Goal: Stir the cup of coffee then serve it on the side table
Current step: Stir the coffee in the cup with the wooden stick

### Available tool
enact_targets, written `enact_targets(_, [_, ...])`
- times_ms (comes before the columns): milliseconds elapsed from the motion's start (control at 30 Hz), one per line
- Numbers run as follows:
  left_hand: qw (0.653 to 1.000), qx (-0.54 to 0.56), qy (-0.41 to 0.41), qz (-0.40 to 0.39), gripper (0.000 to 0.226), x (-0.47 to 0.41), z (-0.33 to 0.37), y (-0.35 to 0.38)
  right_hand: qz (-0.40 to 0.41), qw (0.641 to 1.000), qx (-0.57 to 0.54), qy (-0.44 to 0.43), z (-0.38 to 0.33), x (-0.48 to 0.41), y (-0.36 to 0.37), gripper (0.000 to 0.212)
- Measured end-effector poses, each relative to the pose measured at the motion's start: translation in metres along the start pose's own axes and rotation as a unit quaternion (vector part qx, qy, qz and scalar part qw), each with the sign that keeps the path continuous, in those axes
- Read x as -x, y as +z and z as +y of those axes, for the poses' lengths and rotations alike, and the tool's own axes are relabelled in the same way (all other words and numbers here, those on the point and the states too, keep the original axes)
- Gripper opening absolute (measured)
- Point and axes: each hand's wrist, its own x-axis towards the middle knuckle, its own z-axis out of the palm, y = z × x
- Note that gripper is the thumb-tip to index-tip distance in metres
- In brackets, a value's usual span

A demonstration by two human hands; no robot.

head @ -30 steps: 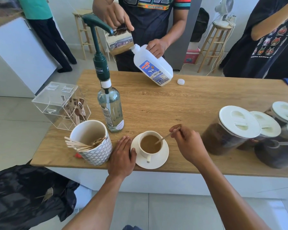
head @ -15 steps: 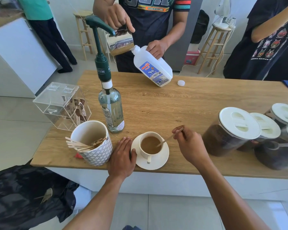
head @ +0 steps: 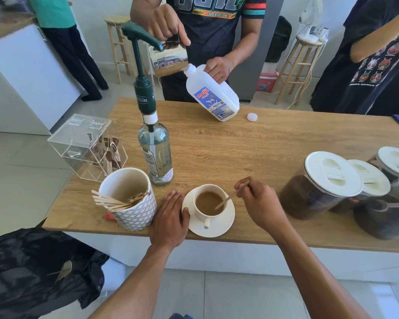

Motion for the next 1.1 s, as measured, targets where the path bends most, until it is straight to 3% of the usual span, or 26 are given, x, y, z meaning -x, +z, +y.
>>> enact_targets(67, [1.000,0.003,0.002,0.004,0.052,0.0000,-0.0017,0.0005,0.022,1.000,0.004,0.006,0.0009,-0.0026,-0.0004,0.023])
enact_targets(200, [1.000,0.005,0.001,0.001,0.052,-0.0004,-0.0033,0.0018,-0.008,1.000,-0.006,-0.007,-0.0021,-0.0021,0.0023,0.025])
enact_targets(333, [1.000,0.003,0.000,0.001,0.052,-0.0007,-0.0033,0.0022,0.034,0.999,0.006,0.003,-0.0020,-0.0039,0.0007,0.023])
enact_targets(700, [1.000,0.000,-0.003,-0.003,0.053,0.0003,-0.0043,0.0013,-0.004,1.000,0.000,-0.021,-0.0006,-0.0028,0.0047,0.025])
enact_targets(833, [1.000,-0.001,0.001,-0.003,0.053,-0.0008,-0.0032,0.0018,0.033,0.999,-0.001,0.002,-0.0001,-0.0055,0.0042,0.022])
enact_targets(967, [1.000,-0.001,-0.003,-0.003,0.054,-0.0002,-0.0034,0.0015,-0.007,1.000,0.001,-0.009,-0.0009,-0.0029,0.0055,0.024])
enact_targets(1100, [1.000,0.004,-0.003,0.003,0.054,0.0000,-0.0020,0.0008,0.023,1.000,-0.004,-0.003,-0.0002,-0.0049,0.0030,0.024])
